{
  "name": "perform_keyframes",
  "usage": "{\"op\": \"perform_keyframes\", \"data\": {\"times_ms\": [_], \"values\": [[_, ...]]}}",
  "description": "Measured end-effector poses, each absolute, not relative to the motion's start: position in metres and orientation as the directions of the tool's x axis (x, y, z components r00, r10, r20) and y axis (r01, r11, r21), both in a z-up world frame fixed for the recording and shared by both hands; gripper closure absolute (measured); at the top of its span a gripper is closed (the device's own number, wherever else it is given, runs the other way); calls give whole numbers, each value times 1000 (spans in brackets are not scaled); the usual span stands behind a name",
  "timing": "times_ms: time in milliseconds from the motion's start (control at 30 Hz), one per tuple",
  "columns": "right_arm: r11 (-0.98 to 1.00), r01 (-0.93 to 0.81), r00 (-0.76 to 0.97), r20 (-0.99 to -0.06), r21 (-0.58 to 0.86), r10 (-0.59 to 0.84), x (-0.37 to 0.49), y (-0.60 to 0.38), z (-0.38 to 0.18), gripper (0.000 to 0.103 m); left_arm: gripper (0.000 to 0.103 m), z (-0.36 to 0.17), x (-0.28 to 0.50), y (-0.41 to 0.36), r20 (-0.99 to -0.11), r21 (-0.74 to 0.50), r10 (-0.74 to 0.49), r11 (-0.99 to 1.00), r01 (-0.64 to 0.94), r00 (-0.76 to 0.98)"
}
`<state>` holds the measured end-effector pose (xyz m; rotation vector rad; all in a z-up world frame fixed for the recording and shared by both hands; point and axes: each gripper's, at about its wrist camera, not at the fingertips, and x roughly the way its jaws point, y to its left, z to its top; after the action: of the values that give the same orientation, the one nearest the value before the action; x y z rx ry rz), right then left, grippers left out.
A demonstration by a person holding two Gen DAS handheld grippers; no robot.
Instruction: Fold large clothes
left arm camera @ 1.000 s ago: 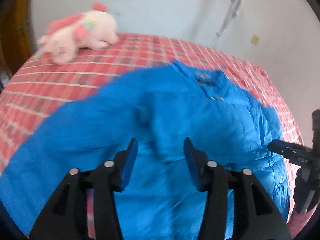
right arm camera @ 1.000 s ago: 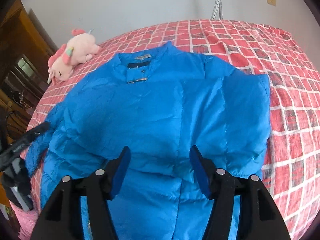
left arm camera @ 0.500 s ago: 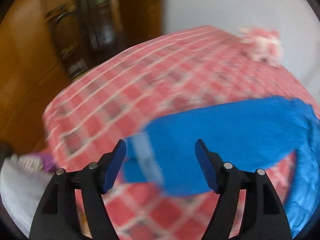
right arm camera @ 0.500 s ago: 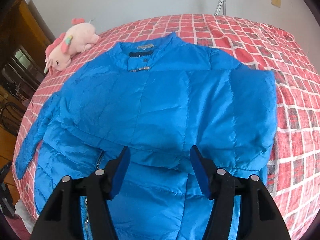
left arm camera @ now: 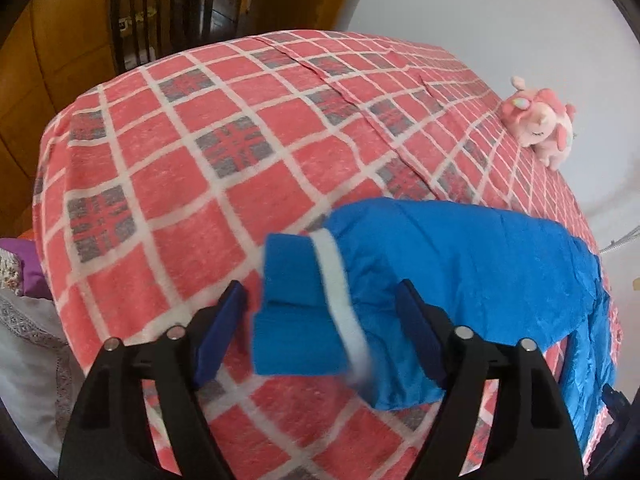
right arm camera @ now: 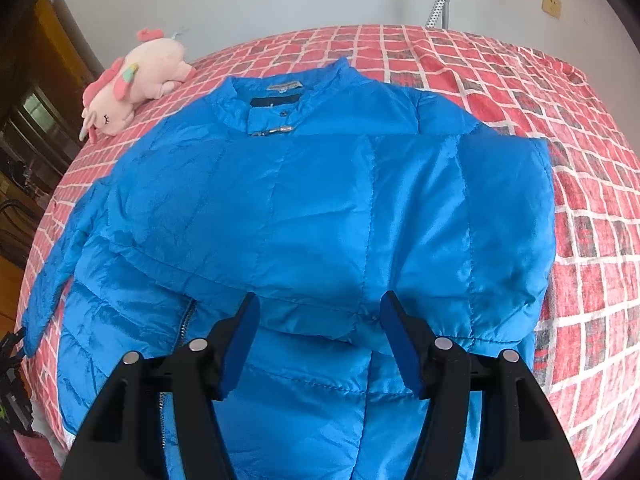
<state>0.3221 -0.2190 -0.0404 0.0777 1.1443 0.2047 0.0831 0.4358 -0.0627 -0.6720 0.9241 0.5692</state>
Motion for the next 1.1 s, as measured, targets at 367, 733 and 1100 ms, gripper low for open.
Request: {"op": "perform_keyframes", "data": {"times_ms": [367, 733, 1100], "values": [[978, -115, 399, -894, 172, 204, 322, -225, -38, 40, 78, -54, 87, 428, -807, -354, 167, 631, -690, 566], [981, -98, 428, -883, 166, 192, 316, -231, -26, 40, 79, 40, 142, 326, -645, -366, 124, 816, -447, 754], [984, -80, 434, -883, 160, 179, 318, -240, -26, 40, 79, 65, 276, 114, -623, -326, -248, 944, 42, 742]]}}
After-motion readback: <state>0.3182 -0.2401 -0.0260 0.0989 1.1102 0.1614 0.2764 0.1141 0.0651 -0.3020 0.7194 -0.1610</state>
